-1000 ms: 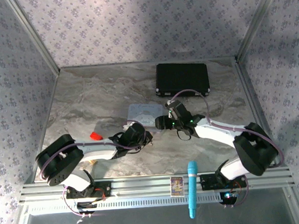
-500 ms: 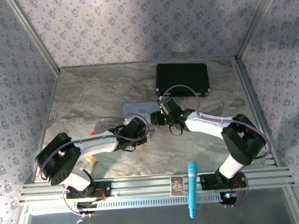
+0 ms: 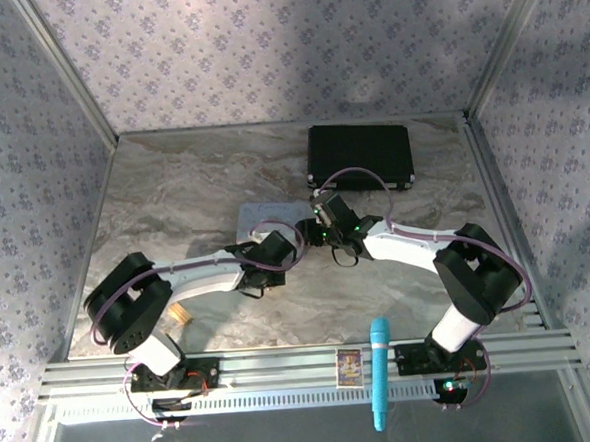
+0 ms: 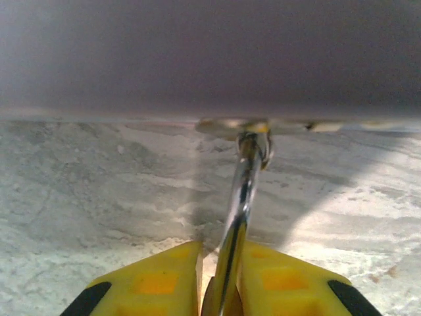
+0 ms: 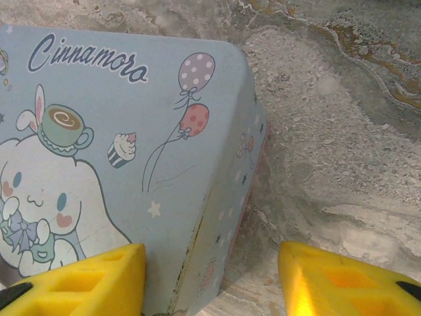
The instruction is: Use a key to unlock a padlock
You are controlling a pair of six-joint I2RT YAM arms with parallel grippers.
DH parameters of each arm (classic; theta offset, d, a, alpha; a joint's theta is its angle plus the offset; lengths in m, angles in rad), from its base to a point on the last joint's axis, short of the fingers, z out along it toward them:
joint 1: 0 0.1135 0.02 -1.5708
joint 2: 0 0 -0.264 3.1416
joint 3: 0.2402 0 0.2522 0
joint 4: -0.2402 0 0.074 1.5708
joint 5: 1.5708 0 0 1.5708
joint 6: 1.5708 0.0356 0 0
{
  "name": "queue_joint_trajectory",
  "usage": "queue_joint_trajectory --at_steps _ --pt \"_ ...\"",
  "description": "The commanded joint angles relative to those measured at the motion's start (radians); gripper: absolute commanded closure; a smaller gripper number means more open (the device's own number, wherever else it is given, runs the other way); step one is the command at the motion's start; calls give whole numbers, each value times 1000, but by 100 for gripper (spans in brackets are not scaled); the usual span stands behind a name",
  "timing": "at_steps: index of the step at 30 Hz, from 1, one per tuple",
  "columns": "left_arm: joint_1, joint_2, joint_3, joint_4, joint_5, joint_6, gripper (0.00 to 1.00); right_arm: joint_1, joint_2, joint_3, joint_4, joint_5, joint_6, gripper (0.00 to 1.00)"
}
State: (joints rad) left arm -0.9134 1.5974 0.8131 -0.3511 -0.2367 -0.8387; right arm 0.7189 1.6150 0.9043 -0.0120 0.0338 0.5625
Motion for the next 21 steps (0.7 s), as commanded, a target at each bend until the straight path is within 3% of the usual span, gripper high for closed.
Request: queue_joint_trajectory --at_steps 1,5,21 --pt "-17 32 9 -173 -69 10 81 -18 69 -62 -133 96 16 45" --pt "-42 77 52 -231 -121 21 76 -15 83 -59 -123 91 23 45" --pt "-108 184 172 -435 -275 11 80 -12 80 -71 -114 104 31 43"
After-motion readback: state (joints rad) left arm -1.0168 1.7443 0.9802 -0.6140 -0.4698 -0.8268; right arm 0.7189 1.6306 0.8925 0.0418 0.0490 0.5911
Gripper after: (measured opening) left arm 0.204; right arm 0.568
